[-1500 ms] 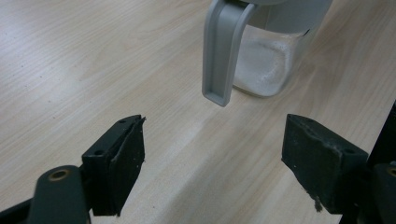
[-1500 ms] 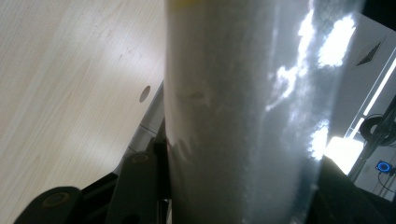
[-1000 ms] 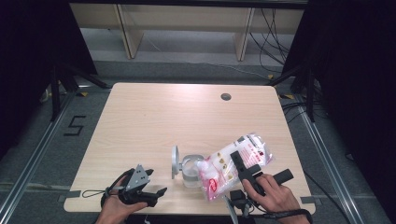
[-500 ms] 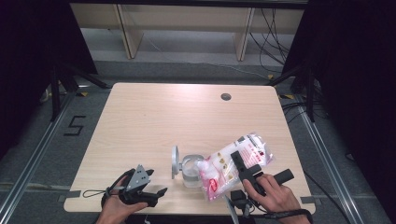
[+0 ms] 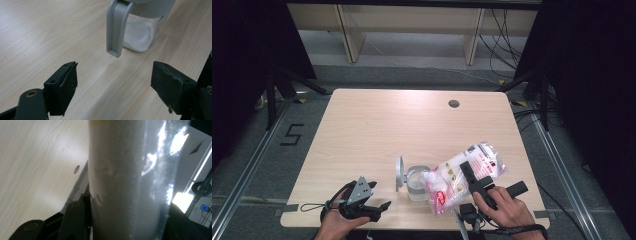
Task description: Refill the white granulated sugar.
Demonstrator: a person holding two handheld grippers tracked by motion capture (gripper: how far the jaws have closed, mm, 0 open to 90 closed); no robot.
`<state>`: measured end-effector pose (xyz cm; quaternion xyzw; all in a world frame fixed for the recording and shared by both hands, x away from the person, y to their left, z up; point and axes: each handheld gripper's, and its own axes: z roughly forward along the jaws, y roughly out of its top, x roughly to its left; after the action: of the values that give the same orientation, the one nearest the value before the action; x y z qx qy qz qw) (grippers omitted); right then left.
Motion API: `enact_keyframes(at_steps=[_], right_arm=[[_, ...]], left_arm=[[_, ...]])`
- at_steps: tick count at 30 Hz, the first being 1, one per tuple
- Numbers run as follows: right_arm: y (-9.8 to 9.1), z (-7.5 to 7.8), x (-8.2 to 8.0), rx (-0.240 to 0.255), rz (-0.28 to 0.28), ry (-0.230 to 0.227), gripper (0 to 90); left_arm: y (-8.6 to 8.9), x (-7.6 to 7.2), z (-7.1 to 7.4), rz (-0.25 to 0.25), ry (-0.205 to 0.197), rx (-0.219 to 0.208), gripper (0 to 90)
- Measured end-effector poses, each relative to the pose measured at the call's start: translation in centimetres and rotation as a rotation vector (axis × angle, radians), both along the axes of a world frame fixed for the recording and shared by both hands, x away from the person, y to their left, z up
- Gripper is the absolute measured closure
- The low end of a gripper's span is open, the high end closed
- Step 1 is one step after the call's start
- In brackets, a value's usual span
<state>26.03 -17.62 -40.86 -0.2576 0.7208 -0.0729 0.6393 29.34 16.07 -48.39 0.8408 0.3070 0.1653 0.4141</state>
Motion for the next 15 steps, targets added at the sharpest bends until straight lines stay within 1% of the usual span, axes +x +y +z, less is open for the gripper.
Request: enact_keyframes(at_steps=[1,2,3,4,7,8,9,10,11,12,13,14,15], right_arm=[[-0.16,-0.21,-0.03,0.033,-0.018,0.004,59.4],[-0.04,-0.02,0.05,0.005,-0.003,0.0,59.4],[-0.01,0.05,0.07,-0.006,0.003,-0.001,59.4],[-0.09,-0.02,0.04,0.004,0.0,0.002,59.4],[-0.15,0.0,-0.04,0.001,-0.003,0.001,59.4],[-0.19,-0.01,-0.09,0.009,-0.009,-0.001,59.4],[-0.2,0.03,-0.12,0.013,-0.008,-0.005,59.4],[-0.19,0.09,-0.14,0.008,-0.008,-0.005,59.4],[-0.11,0.34,-0.08,-0.023,0.013,-0.011,59.5],[-0.16,0.19,-0.25,0.01,-0.008,-0.007,59.5],[-0.13,0.24,-0.3,0.012,-0.006,-0.009,59.5],[-0.1,0.27,-0.32,0.011,-0.005,-0.008,59.5],[-0.07,0.31,-0.33,0.008,0.0,-0.01,59.5]], left_arm=[[0.01,0.0,0.0,-0.001,0.0,0.002,21.0],[-0.01,-0.01,-0.02,0.001,0.0,-0.001,20.9],[0.0,0.02,-0.04,0.007,-0.005,0.004,21.0],[0.01,0.03,-0.04,0.008,-0.005,0.009,21.0],[-0.01,-0.02,-0.04,0.009,-0.004,0.009,21.0],[-0.03,-0.06,-0.03,0.006,-0.002,0.004,21.0],[-0.11,-0.11,-0.07,0.014,-0.002,-0.008,21.0],[-0.1,-0.12,-0.06,0.014,-0.003,-0.006,21.0],[0.03,-0.09,0.02,0.005,-0.005,0.014,21.0],[0.01,-0.13,0.01,0.008,-0.006,0.01,21.0],[0.01,-0.14,-0.02,0.008,-0.009,0.006,21.0],[0.07,-0.12,0.04,0.011,-0.007,0.017,21.0],[0.07,-0.16,0.05,0.01,-0.012,0.013,21.0]])
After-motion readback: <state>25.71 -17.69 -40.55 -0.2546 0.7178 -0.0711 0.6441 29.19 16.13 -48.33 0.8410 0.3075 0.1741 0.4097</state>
